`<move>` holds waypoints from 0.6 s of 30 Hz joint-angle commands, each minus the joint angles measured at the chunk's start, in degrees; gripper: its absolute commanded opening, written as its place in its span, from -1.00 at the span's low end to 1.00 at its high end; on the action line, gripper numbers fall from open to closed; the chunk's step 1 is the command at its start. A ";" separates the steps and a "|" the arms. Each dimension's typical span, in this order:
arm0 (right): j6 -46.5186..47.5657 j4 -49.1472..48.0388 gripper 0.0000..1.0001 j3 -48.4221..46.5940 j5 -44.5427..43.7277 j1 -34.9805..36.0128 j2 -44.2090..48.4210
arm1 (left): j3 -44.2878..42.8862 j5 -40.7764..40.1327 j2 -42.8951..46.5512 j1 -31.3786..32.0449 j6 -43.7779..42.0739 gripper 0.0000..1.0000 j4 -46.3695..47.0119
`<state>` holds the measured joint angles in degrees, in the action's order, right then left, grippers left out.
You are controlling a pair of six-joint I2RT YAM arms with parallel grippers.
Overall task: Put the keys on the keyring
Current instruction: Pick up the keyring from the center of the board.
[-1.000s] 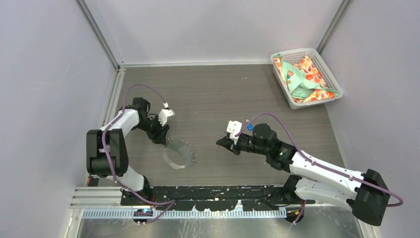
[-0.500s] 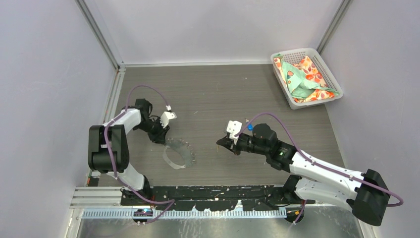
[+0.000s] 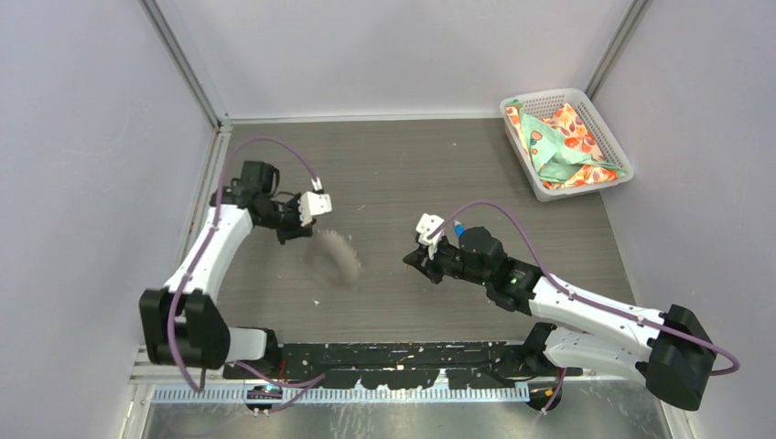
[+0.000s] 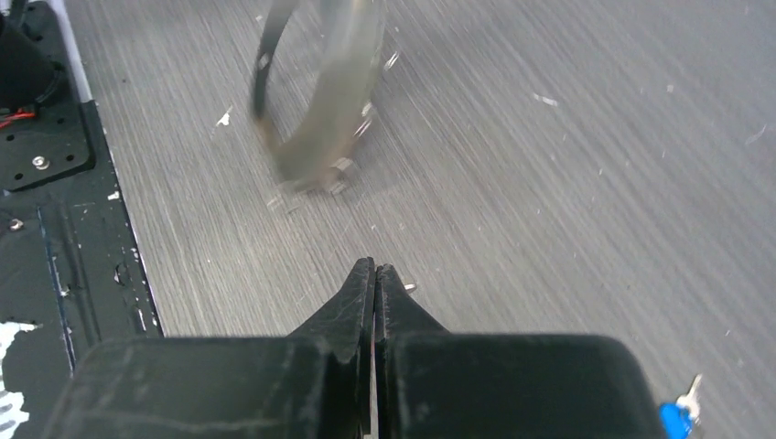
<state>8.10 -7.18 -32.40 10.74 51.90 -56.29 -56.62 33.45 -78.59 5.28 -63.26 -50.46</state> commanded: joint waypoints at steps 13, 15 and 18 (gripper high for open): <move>-22.59 -3.55 -0.98 7.01 -7.66 -0.19 -7.51 | -15.95 31.25 30.82 18.42 -13.91 -0.99 -16.05; -21.50 -6.30 -0.98 8.56 -6.17 -0.18 -4.38 | -15.93 31.19 32.57 21.62 -9.30 -1.00 -11.91; -18.18 -7.48 -0.98 9.50 -4.23 -0.13 1.62 | -17.59 31.55 33.00 24.88 -8.02 -1.00 -12.20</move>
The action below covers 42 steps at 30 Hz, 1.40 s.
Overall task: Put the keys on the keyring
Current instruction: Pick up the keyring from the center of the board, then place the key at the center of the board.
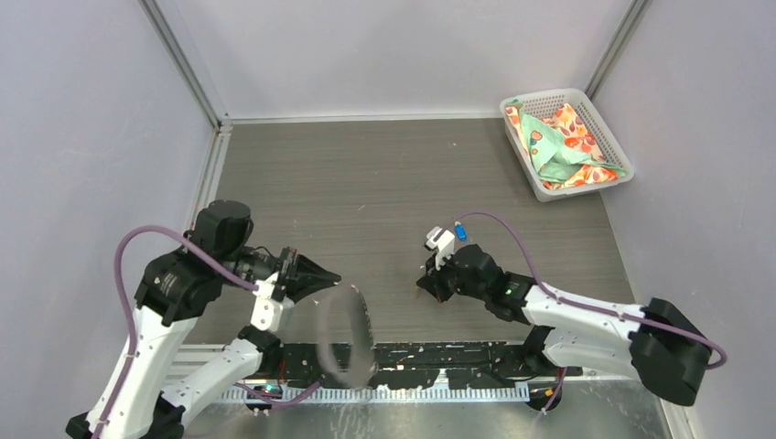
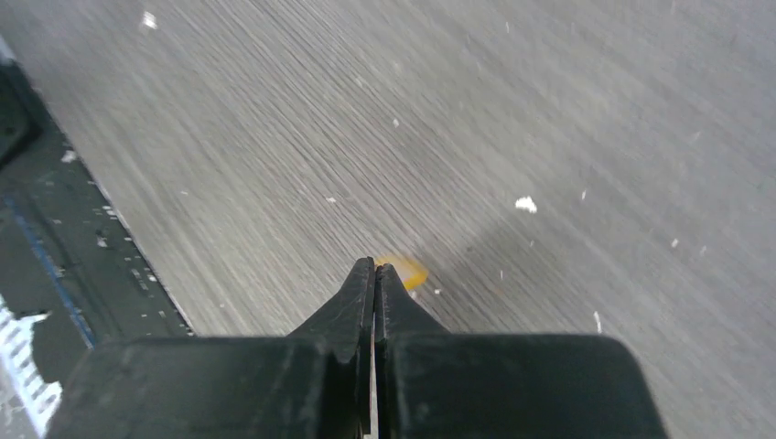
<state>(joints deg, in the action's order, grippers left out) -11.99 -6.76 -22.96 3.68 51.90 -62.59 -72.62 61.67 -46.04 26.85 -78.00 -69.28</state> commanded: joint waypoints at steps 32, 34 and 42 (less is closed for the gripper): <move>6.02 -9.63 -0.98 -3.82 6.64 -0.17 -0.86 | 6.50 7.74 7.45 10.86 -20.47 -0.99 4.46; 5.64 -10.32 -0.98 -3.92 6.58 -0.19 -2.54 | 6.53 8.08 7.51 10.92 -20.52 -0.99 4.57; 6.10 -10.58 -0.55 -4.16 2.39 -0.13 -2.85 | 7.77 8.29 7.63 10.94 -17.74 -0.99 4.69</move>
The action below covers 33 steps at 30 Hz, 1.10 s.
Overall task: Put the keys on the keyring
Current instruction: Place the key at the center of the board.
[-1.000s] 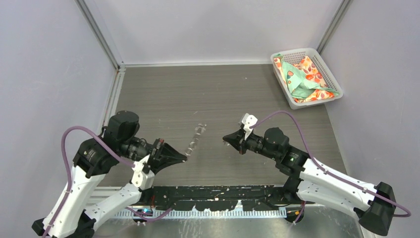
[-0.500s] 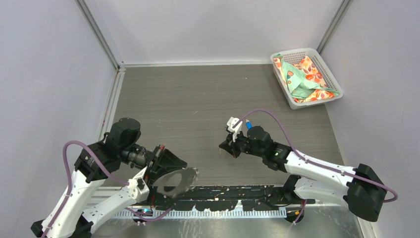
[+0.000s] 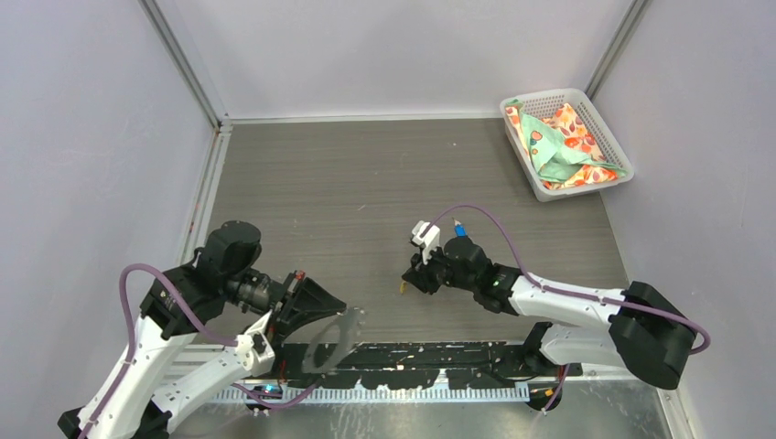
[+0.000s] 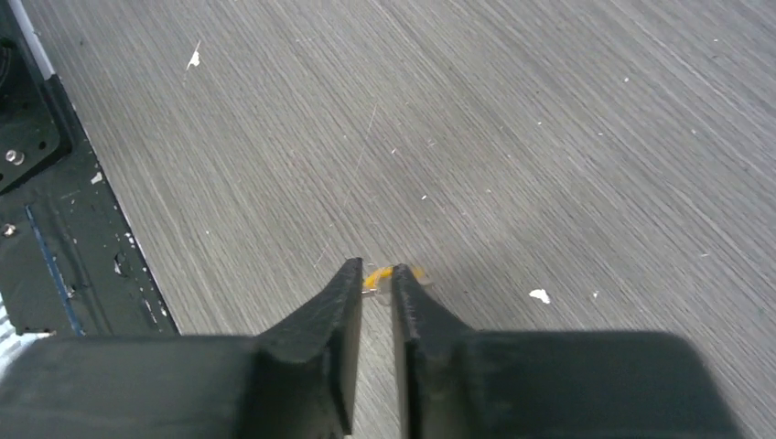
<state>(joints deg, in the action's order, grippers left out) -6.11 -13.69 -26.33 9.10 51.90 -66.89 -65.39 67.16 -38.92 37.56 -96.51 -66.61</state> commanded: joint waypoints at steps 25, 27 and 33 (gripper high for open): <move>8.27 18.55 1.00 -35.58 29.61 4.29 9.00 | 7.92 -1.18 -0.49 0.22 30.36 -0.99 14.96; 11.67 22.30 1.00 -36.73 25.14 8.09 7.56 | 7.88 -2.48 -1.24 0.23 34.35 -0.99 15.33; 18.18 29.75 1.00 -39.05 7.70 16.60 5.32 | 10.78 -11.16 -0.68 0.15 56.20 -1.00 26.04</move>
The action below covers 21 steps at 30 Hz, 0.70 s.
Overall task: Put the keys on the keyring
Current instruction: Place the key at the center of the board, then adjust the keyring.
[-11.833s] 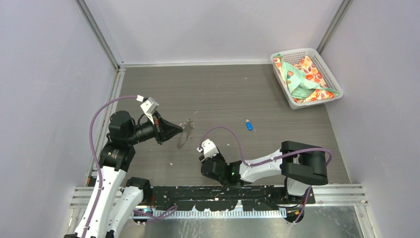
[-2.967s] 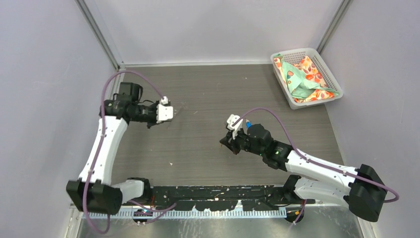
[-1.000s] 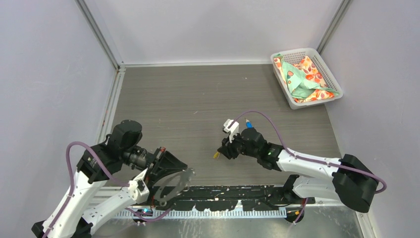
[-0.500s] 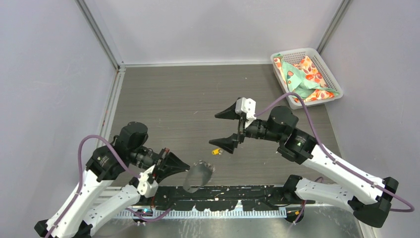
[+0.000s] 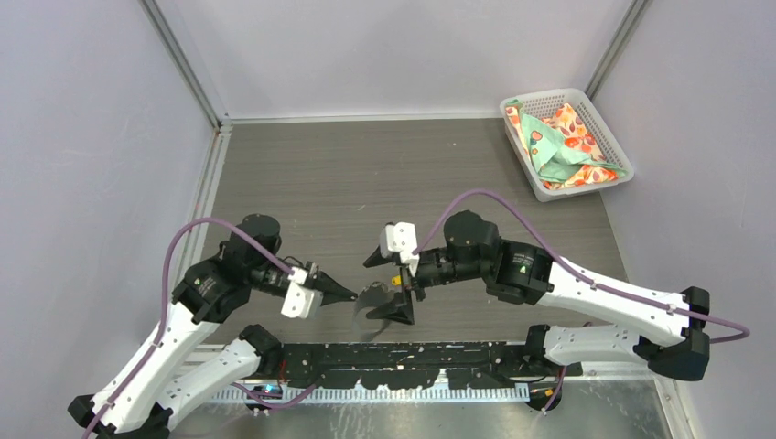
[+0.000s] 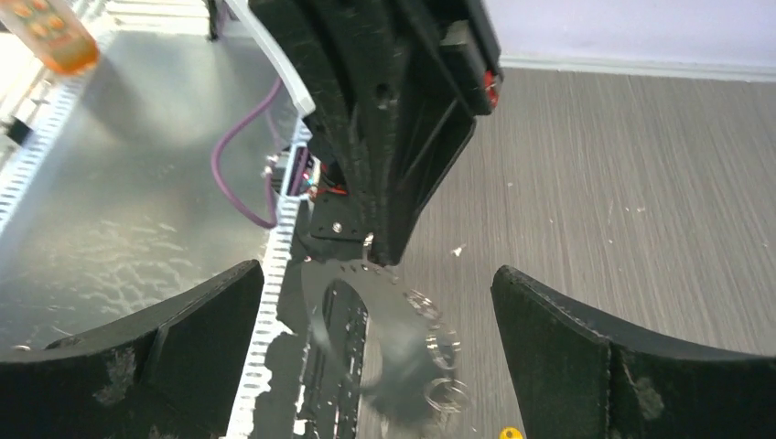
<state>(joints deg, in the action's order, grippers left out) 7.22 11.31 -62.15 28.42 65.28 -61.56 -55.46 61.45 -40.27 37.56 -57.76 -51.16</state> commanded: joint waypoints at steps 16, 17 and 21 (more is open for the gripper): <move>6.41 3.37 0.36 -4.70 -23.77 8.76 -3.76 | 2.37 -7.70 0.32 0.16 32.03 -0.99 15.10; 6.33 3.55 0.37 -4.58 -23.39 8.80 -3.91 | 2.25 -7.94 0.33 0.17 32.08 -0.99 15.00; 6.05 5.02 -0.19 -5.03 -21.44 8.77 -4.80 | 2.12 -7.73 0.50 0.19 32.33 -0.99 15.05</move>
<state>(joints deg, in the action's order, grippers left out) 13.54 17.78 -65.43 6.15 73.76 -65.54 -52.12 53.45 -40.01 37.56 -27.05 -39.24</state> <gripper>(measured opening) 0.549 0.009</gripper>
